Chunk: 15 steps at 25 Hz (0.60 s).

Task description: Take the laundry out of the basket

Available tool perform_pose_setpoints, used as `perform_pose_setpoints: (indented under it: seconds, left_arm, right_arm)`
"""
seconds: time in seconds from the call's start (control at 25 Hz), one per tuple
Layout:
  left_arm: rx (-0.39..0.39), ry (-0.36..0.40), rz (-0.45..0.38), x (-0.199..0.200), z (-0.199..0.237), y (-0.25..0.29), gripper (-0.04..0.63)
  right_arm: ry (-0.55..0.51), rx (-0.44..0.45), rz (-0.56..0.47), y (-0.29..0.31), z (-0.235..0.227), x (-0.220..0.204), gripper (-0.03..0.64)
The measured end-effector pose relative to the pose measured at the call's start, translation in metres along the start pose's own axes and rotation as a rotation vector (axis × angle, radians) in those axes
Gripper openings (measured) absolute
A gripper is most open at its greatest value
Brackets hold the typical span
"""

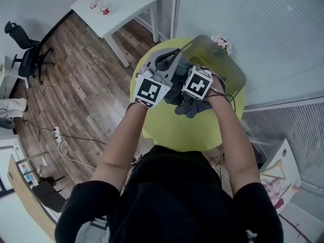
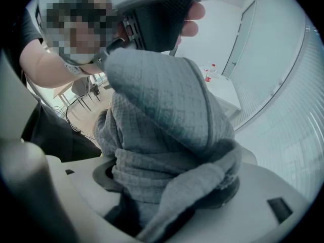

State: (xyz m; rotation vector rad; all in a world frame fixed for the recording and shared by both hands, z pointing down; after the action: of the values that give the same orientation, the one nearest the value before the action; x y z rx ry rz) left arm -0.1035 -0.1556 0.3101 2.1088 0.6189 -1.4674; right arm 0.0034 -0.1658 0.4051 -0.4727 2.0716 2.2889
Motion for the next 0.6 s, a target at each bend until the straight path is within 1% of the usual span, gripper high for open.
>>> perform_pose_setpoints:
  seconds: [0.36, 0.6]
  left_arm:
    - [0.057, -0.038, 0.052, -0.033, 0.015, -0.051, 0.009]
    - [0.065, -0.064, 0.074, -0.055, 0.018, -0.071, 0.009]
  right_arm:
    - [-0.084, 0.028, 0.012, 0.026, 0.040, 0.043, 0.377]
    - [-0.098, 0.053, -0.001, 0.044, 0.056, 0.057, 0.377]
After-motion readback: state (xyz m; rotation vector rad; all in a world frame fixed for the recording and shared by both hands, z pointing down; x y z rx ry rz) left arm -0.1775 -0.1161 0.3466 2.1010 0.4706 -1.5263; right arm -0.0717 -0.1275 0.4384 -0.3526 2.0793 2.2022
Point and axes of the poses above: the fingertips, and each gripper's own axes: y forward along the fingers, z to its left, x out of its top, the point moved 9 cm from there along -y, backward along the fingers, and after that the axes turned 10 degrees about z, right-handed, at the moved point
